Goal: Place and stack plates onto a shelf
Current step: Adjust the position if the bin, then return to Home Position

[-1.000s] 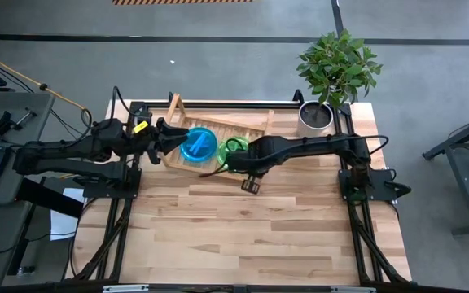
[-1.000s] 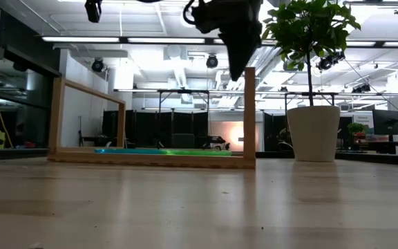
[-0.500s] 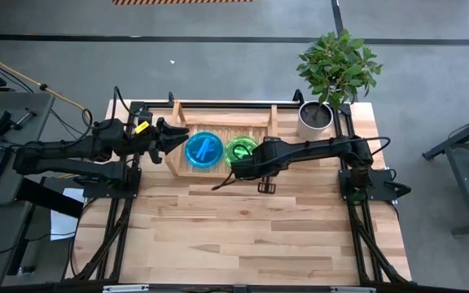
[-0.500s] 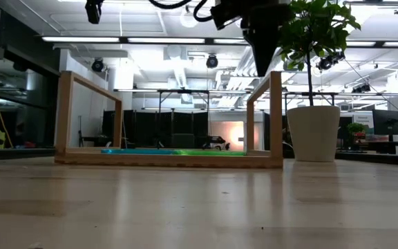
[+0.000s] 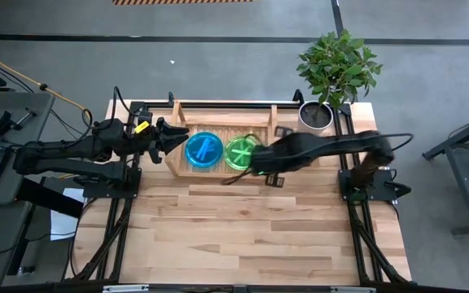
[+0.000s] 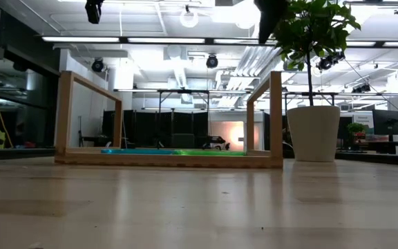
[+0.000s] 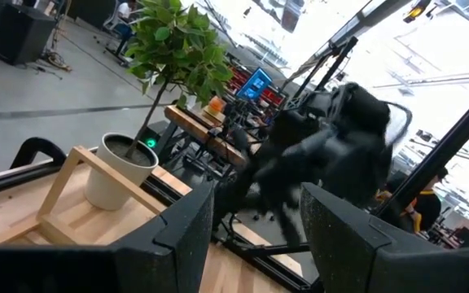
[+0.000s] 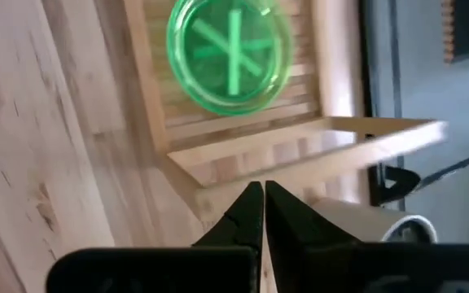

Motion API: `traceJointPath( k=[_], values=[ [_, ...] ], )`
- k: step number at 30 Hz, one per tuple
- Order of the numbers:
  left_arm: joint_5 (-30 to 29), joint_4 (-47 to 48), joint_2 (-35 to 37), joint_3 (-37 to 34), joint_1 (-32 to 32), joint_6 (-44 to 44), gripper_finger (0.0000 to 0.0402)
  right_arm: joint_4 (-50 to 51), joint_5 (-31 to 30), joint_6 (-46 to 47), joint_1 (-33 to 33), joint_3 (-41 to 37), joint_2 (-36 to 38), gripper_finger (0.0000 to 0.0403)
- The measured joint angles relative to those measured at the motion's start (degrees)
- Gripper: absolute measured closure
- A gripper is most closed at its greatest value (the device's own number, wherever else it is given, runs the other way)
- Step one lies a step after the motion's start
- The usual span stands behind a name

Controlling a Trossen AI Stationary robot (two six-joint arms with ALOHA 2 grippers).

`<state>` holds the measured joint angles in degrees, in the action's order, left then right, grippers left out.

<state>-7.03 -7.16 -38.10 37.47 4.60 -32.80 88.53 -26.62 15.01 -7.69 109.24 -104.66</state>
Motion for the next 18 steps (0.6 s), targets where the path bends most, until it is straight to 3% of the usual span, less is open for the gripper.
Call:
traceJointPath(
  k=[3, 10, 14, 18],
  values=[
    [0.0, 0.0, 0.0, 0.0, 0.0, 0.0, 0.0229, -3.6, -0.3, 1.9, 0.3, -7.5, 8.3, 0.0403],
    [0.0, -0.1, 0.0, 0.0, 0.0, -0.1, 0.0229, -22.3, 5.3, 16.7, 0.0, -37.7, 34.3, 0.0403],
    [0.0, -0.1, 0.0, 0.0, 0.0, 0.4, 0.0229, -40.2, 7.6, 22.3, -2.2, -48.2, 45.9, 0.0403],
    [-0.1, -0.5, 0.0, 0.0, -0.3, 2.1, 0.0231, -53.9, 7.0, 22.5, -2.9, -55.2, 53.0, 0.0403]
  ],
)
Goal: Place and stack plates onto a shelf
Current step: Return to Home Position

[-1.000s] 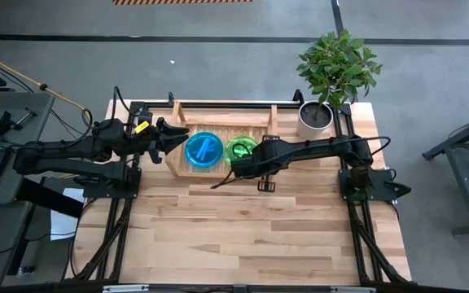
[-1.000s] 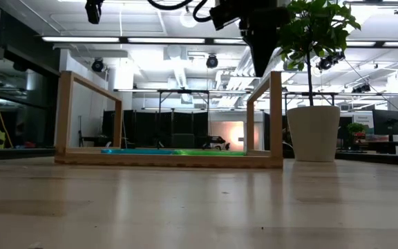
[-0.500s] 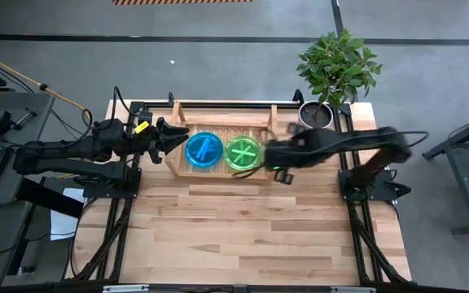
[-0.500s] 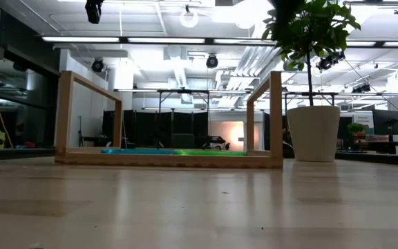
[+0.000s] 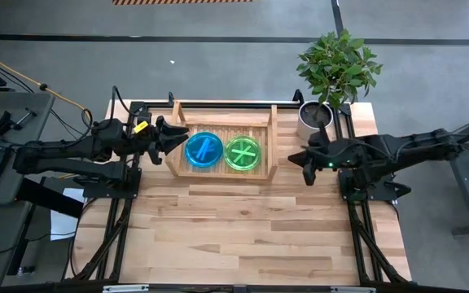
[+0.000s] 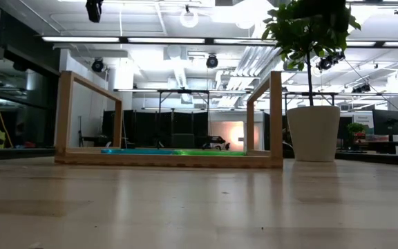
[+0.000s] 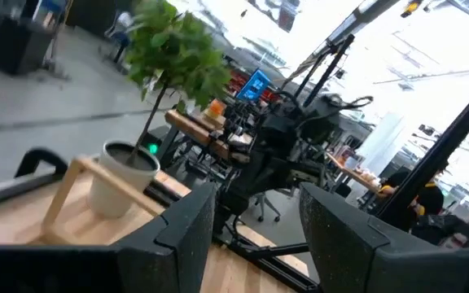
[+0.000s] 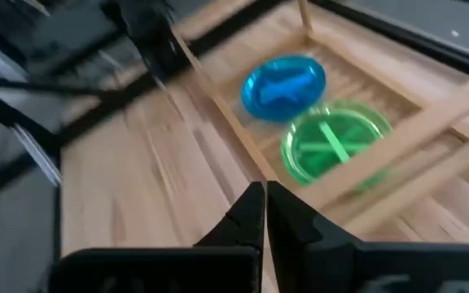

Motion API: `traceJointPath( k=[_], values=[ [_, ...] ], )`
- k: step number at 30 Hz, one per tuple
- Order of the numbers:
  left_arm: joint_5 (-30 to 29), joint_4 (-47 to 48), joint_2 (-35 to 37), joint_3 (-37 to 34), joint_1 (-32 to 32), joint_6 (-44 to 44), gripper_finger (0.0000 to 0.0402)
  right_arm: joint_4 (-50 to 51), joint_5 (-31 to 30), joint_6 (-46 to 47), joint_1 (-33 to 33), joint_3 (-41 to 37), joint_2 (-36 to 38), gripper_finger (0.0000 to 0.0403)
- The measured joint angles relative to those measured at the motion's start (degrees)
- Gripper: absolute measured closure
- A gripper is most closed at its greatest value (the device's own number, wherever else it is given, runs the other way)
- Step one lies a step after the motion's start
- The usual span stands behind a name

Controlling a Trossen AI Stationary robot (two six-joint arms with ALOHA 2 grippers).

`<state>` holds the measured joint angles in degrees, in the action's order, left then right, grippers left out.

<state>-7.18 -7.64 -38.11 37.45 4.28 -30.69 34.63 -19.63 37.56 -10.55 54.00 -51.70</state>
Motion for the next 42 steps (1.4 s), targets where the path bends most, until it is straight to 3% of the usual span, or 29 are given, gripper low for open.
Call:
traceJointPath(
  k=[3, 7, 9, 12, 16, 25, 36, 42],
  values=[
    [0.2, -3.3, 0.0, 0.0, -2.9, 3.7, 0.0259, -4.6, -0.1, 0.2, 0.0, -2.8, 2.4, 0.0403],
    [-2.0, -4.5, 0.0, -0.3, -9.5, 7.4, 0.0361, -5.1, -0.1, 1.5, 0.0, -3.3, 2.6, 0.0403],
    [-5.6, -5.2, 0.1, -2.0, -13.0, 8.3, 0.0389, -6.0, -0.1, 1.5, 0.0, -3.3, 2.6, 0.0403],
    [-10.0, -7.5, 0.7, -5.9, -16.7, 10.1, 0.0395, -7.2, -0.1, 1.1, 0.0, -3.3, 2.6, 0.0403],
    [-10.0, -13.0, 3.9, -11.9, -16.7, 12.1, 0.0400, -7.9, -0.1, 1.1, 0.0, -3.3, 2.6, 0.0403],
    [-2.7, -13.0, 18.3, -21.6, -10.1, 10.2, 0.0401, -8.0, 0.0, 1.0, 0.0, -3.3, 2.6, 0.0403],
    [-2.1, -12.6, 33.7, -32.8, -9.7, 6.3, 0.0401, -8.8, 1.2, 4.5, 0.0, -3.3, 2.6, 0.0403],
    [-2.3, -10.0, 37.8, -36.7, -9.5, 6.7, 0.0401, -8.8, 1.8, 5.5, 0.0, -3.3, 2.6, 0.0403]
  ],
)
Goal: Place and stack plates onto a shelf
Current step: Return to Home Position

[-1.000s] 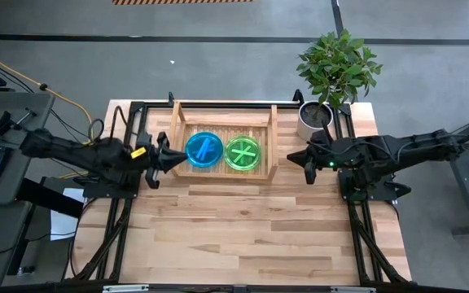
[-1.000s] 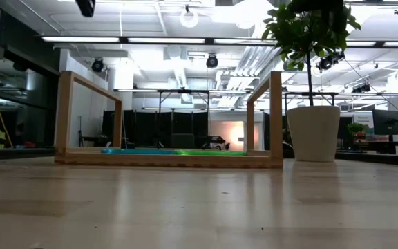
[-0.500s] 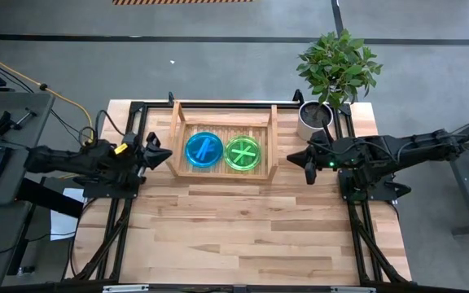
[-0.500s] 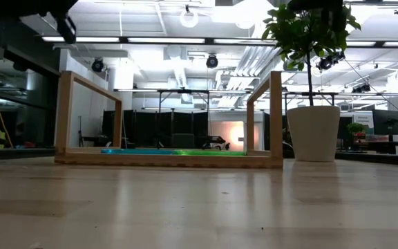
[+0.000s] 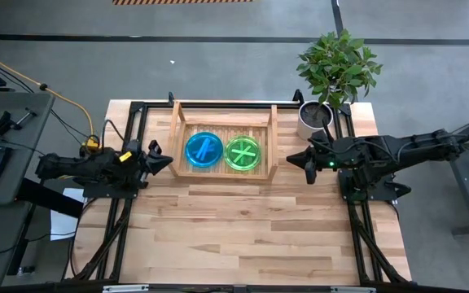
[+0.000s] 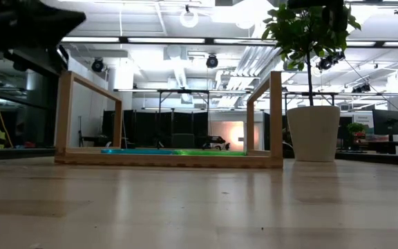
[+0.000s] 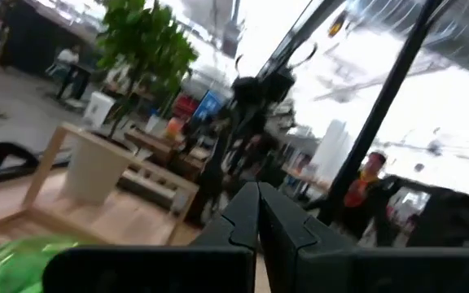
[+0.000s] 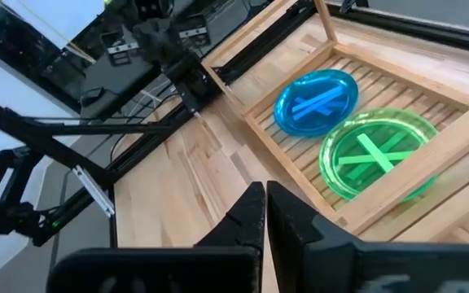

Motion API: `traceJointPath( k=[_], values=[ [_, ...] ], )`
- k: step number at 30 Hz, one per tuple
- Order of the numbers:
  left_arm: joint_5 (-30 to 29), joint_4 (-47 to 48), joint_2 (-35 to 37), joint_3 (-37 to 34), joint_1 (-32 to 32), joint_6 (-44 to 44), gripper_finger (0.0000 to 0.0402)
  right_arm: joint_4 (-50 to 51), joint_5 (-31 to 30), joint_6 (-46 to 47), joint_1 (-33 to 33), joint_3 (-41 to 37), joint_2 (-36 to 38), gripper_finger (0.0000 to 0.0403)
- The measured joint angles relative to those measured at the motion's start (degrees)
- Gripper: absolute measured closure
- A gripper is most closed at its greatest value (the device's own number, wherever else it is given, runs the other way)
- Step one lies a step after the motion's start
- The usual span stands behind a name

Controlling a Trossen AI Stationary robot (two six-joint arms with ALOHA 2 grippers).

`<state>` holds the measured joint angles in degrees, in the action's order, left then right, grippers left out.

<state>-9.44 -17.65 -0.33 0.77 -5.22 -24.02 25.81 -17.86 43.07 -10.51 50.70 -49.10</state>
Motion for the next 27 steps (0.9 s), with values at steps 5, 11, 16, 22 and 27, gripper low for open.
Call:
traceJointPath(
  k=[5, 11, 16, 22, 27],
  values=[
    [0.1, 9.2, 0.1, 0.0, 1.8, 2.0, 0.0401, 1.7, 2.3, -2.5, 0.0, 0.0, 0.0, 0.0403],
    [1.5, 16.0, 0.0, 0.0, 6.2, 4.4, 0.0401, 6.2, 7.4, -6.4, 0.0, 0.0, 0.1, 0.0403],
    [3.5, 16.5, 0.0, 0.0, 8.9, 0.9, 0.0401, 10.6, 11.8, -8.0, -0.7, 0.0, 1.1, 0.0403],
    [4.9, 16.7, -0.9, 0.0, 8.9, 2.7, 0.0401, 15.0, 11.1, -10.9, -5.9, 0.0, 6.0, 0.0403],
    [4.8, 16.9, -1.1, 0.0, 8.9, 4.7, 0.0401, 15.8, 5.3, -11.0, -11.8, -0.1, 12.2, 0.0403]
  ],
)
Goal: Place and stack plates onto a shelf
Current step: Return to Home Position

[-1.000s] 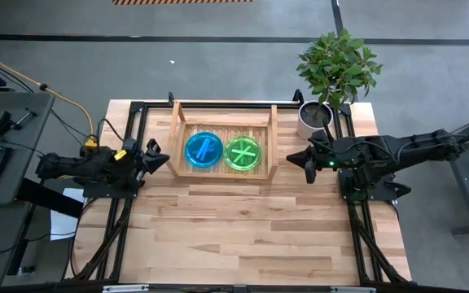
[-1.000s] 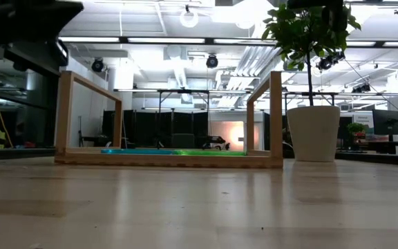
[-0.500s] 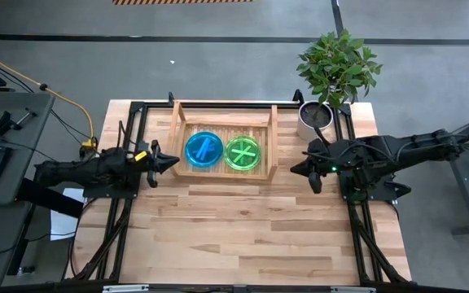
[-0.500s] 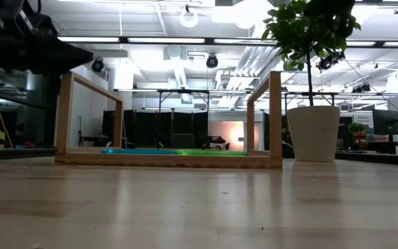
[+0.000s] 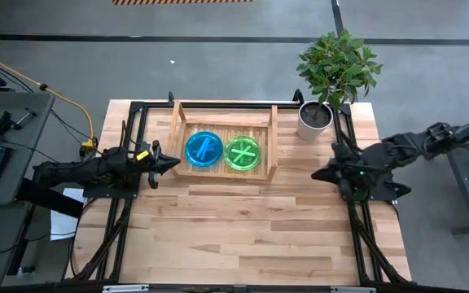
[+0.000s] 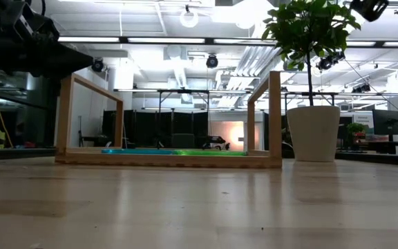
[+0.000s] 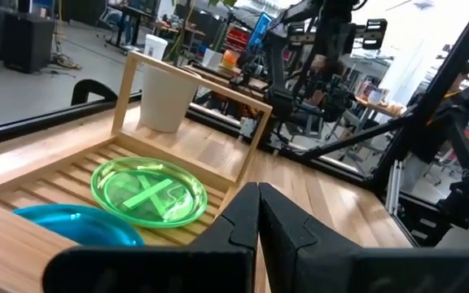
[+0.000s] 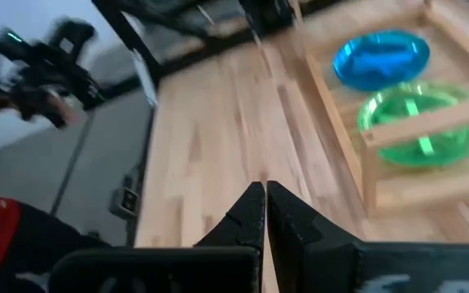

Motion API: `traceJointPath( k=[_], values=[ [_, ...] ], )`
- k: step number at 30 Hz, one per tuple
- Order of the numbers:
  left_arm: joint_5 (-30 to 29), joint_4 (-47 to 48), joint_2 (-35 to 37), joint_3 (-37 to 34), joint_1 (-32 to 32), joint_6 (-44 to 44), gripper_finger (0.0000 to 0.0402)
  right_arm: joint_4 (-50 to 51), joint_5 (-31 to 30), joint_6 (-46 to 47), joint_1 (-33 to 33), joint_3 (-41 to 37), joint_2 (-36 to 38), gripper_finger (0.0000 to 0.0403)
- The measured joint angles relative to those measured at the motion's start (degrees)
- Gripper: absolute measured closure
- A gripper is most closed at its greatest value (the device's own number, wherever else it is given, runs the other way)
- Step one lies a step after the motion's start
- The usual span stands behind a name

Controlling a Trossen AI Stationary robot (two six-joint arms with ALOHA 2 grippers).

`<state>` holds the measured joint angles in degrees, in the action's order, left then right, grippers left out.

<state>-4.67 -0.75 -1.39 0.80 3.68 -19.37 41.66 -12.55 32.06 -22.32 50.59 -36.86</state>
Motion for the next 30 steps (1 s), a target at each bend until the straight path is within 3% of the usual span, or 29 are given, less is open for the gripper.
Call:
traceJointPath(
  k=[6, 14, 25, 30],
  values=[
    [1.6, 0.0, 0.0, 0.0, 0.0, 0.5, 0.0401, -10.5, -5.5, 0.1, -5.9, -10.1, 9.8, 0.0403],
    [4.3, 0.5, -0.8, 0.0, 0.0, 18.3, 0.0401, -33.5, -5.8, 2.0, -7.0, -25.6, 16.4, 0.0403],
    [4.0, 0.5, -1.3, 0.0, 0.0, 10.9, 0.0401, -33.4, -11.3, -3.8, -7.0, -26.6, 16.4, 0.0403],
    [3.9, 0.5, -1.3, 0.0, 0.0, 10.5, 0.0401, -36.4, -13.0, -2.4, -6.9, -32.5, 18.4, 0.0403]
  ],
)
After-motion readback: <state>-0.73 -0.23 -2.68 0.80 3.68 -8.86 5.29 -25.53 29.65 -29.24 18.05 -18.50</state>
